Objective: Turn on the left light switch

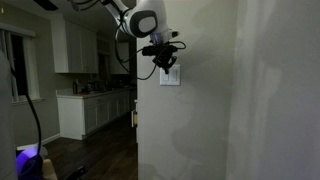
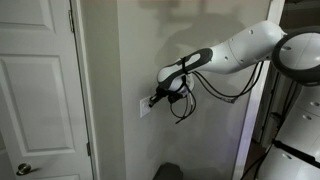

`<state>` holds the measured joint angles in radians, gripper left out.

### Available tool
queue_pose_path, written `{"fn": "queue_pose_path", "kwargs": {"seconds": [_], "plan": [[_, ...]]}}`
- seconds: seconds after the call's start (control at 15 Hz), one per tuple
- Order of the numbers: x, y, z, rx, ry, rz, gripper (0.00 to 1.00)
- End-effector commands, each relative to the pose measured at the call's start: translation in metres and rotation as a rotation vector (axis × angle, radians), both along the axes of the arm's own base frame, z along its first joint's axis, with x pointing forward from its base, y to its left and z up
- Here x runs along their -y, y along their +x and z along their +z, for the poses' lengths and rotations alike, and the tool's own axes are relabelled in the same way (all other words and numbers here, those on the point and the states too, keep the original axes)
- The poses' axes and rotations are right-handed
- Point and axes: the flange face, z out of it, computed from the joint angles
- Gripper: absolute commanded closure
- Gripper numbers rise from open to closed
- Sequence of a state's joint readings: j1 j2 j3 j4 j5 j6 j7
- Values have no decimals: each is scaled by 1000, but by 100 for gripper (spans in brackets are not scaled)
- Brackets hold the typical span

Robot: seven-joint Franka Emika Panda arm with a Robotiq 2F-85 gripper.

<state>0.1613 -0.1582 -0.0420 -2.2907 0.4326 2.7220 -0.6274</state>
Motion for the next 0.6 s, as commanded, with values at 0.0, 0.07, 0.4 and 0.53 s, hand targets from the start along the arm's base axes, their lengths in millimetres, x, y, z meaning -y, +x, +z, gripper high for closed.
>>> {"fn": "queue_pose_path", "kwargs": {"seconds": [0.0,0.07,0.4,0.53], "plan": [[-5,-1,-4,45,24,30,100],[-7,1,-6,41,34,42,100],[-15,7,-12,52,52,74,100],[-16,11,-13,71,51,62,100]]}}
